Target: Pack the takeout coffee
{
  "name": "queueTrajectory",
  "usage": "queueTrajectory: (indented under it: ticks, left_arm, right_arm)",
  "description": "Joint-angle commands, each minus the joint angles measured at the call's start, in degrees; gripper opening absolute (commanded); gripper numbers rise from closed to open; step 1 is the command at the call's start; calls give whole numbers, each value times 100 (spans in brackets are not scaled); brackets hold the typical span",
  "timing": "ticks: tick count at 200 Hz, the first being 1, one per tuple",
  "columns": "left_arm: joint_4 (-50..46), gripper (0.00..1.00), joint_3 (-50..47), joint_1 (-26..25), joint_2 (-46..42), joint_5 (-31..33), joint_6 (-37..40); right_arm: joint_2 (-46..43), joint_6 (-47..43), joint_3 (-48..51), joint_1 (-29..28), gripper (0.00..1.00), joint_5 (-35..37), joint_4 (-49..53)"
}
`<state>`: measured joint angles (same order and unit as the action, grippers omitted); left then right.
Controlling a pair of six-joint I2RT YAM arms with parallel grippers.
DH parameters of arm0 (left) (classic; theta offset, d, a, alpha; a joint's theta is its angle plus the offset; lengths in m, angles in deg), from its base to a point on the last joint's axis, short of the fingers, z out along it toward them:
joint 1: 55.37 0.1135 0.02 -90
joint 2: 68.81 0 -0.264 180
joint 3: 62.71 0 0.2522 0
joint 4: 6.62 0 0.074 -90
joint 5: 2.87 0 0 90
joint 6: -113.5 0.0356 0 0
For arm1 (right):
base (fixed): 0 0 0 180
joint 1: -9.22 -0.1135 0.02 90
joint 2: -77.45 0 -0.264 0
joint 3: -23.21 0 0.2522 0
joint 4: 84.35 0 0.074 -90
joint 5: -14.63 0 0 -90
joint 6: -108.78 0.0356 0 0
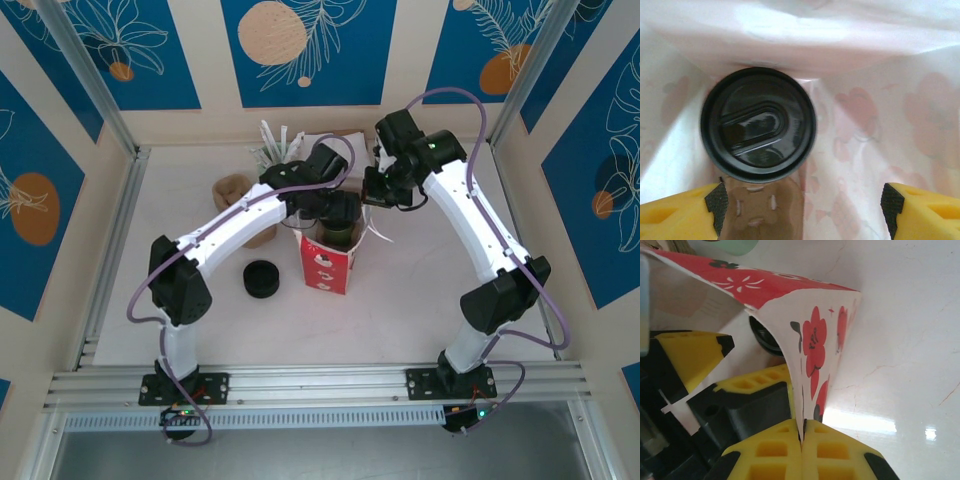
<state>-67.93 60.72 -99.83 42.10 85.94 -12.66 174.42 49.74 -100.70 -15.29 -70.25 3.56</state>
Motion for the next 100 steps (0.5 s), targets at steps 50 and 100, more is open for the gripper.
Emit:
queueTrajectory:
  ticks: [50, 100]
  left_arm:
    - [140, 80, 386, 92, -577, -680, 208]
    - [-285, 80, 225, 331, -1273, -432, 656]
  right_arm:
    - [7, -81, 49, 182, 0, -446, -209]
    - [-42, 13, 350, 451, 0, -1153, -539]
